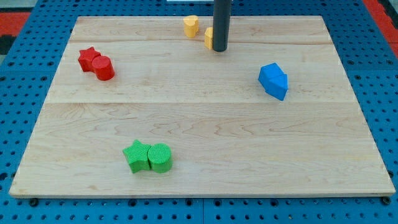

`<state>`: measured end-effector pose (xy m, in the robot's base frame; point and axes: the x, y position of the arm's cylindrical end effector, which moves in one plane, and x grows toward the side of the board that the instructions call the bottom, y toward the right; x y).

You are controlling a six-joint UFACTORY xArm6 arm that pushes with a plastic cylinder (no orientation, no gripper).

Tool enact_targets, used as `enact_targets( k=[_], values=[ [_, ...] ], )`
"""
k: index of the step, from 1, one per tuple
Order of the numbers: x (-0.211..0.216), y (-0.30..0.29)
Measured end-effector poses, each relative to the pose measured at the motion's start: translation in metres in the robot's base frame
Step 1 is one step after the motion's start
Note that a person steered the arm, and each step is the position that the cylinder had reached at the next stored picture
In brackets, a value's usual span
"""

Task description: Move arm at bottom center

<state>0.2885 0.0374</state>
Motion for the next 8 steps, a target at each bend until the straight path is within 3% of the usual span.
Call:
enact_targets(
  k=[2, 4, 6, 8],
  values=[
    [-0.028, 0.008],
    [-0.025, 0.010],
    [0.095, -0.020],
    [0.264, 0.000]
  ],
)
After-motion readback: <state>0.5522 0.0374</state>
